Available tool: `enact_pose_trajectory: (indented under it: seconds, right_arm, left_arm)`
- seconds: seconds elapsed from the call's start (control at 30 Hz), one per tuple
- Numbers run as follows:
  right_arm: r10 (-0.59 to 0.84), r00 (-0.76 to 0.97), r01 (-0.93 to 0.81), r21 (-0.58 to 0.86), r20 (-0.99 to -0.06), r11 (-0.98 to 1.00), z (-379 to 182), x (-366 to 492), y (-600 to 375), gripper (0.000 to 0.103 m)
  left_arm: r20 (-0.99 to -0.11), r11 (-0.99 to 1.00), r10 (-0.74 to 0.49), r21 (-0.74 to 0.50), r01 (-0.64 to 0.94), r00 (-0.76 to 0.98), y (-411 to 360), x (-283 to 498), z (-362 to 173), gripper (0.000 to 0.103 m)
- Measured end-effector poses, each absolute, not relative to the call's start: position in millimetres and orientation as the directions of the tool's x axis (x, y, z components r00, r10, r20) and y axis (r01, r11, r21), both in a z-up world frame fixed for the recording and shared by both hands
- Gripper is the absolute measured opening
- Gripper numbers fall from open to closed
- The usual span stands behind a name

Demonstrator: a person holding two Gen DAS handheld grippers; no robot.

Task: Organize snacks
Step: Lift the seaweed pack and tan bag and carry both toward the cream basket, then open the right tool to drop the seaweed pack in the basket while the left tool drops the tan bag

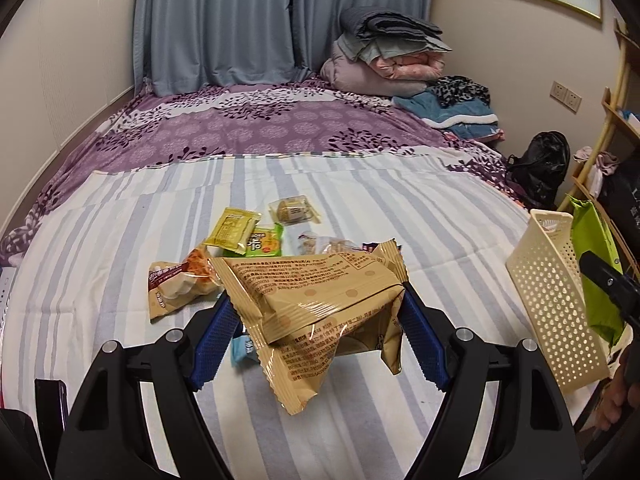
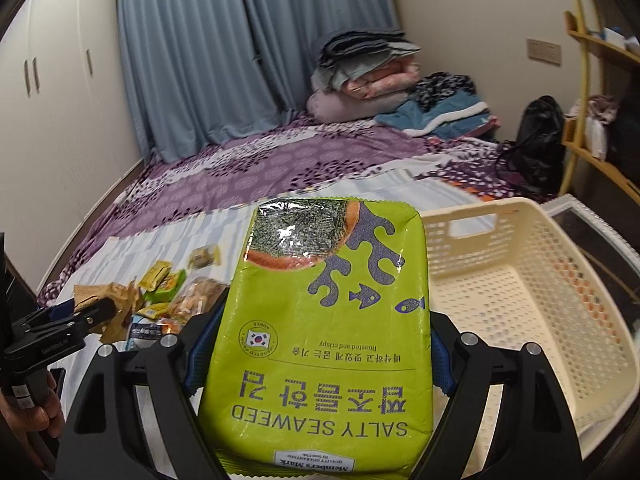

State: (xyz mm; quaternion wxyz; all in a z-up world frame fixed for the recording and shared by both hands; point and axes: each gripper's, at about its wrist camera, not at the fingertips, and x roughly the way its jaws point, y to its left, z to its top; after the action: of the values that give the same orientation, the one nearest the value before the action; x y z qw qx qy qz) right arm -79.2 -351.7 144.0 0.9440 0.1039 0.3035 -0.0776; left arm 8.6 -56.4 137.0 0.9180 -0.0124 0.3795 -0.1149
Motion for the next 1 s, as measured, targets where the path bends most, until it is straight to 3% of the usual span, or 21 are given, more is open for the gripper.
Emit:
enact_pose_trajectory:
  seconds: [0.43,1.0]
  right_arm:
    - [-0.274,0.734,0.437,0.124,-0.621,0.891,124.9,-131.5,-439.1,0.081]
    - [-0.344,0.687,0.533,0.122,-0.641,0.837,110.2,-163.4,-477.0,0.090]
  left_arm:
    - [-0.665,0.947,-0.288,-0.092,0.307,0.689,-104.2,-12.7,160.4,0.079]
    - [-0.651,0.878,-0.403,-0.075,0.473,0.644,-181.2,-30.3,176.5,0.079]
